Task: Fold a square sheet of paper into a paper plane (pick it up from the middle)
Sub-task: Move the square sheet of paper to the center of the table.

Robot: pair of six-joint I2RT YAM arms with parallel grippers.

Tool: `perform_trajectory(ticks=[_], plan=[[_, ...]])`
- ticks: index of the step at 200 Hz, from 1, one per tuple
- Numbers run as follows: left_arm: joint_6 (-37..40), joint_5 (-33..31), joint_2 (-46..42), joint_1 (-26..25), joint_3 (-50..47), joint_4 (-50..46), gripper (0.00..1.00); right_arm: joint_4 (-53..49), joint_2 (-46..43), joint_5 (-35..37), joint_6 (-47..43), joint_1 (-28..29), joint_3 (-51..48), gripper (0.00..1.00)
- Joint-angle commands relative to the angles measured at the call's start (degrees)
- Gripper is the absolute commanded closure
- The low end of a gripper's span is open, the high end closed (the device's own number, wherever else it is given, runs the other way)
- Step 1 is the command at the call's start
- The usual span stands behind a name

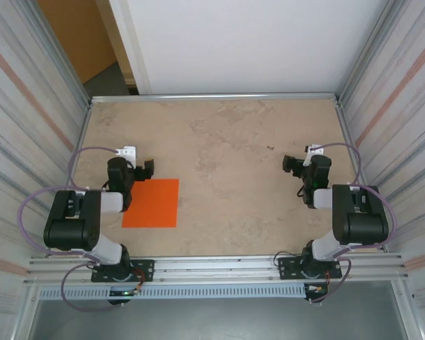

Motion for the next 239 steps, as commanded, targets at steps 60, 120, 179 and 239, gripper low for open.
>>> perform_trajectory(ticks=[60,120,179,239], plan=[[0.96,0.27,-0.20,0.18,0.15,2.06,0.01,0.56,0.49,0.70,-1.55,0.39,0.79,0.01],[0.85,0.97,-0.08,0.49,0.46,1.49,0.01,0.53,0.48,0.64,-1.56,0.39,0.79,0.01],[0.10,-3.47,-2.49,-0.30,-0.63,2.43,0.01,-5.67,-2.90,3.29,-0.88,0.63,2.71,0.01],[-10.00,-3.49,-19.47,-0.18,11.07,-27.99,0.01,-44.01,-15.55,8.71,11.30,2.65,19.01,0.01]])
